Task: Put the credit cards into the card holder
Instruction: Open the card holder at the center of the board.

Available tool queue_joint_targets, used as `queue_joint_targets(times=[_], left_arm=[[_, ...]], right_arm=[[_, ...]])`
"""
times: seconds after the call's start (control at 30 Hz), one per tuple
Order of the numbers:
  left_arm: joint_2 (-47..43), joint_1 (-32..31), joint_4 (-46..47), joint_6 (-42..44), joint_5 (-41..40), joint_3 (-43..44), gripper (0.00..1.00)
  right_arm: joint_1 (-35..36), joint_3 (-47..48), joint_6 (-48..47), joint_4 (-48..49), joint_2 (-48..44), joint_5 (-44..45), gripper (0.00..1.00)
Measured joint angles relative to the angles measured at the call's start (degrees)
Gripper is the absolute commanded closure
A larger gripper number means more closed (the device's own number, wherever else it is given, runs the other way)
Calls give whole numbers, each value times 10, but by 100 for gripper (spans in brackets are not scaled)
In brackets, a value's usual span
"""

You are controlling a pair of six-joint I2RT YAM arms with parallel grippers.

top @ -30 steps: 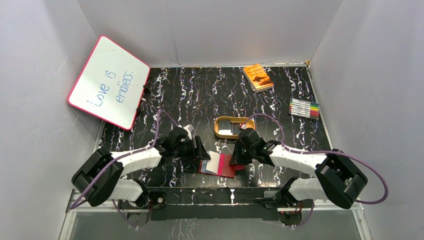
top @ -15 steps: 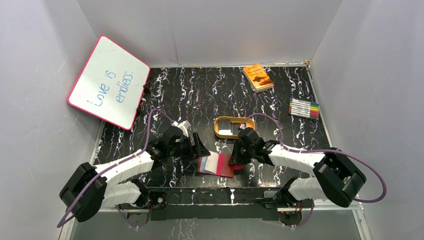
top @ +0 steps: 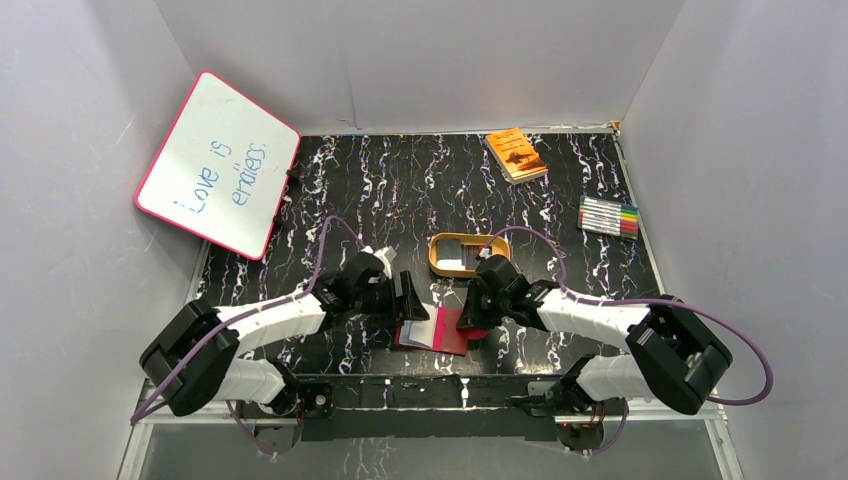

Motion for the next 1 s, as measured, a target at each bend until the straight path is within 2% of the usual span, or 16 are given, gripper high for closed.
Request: queue_joint_targets(times=[0.53,0.8,1.0], left_arm=[[38,-9,42,0,15,0,28],[52,-10,69,-2,35,0,39],[58,-9,87,-8,44,-3,50]], right_arm=[[0,0,-2,1,1,-1,82],[-3,0,-2,2,2,-5,82],[-3,0,-2,2,2,-5,82]])
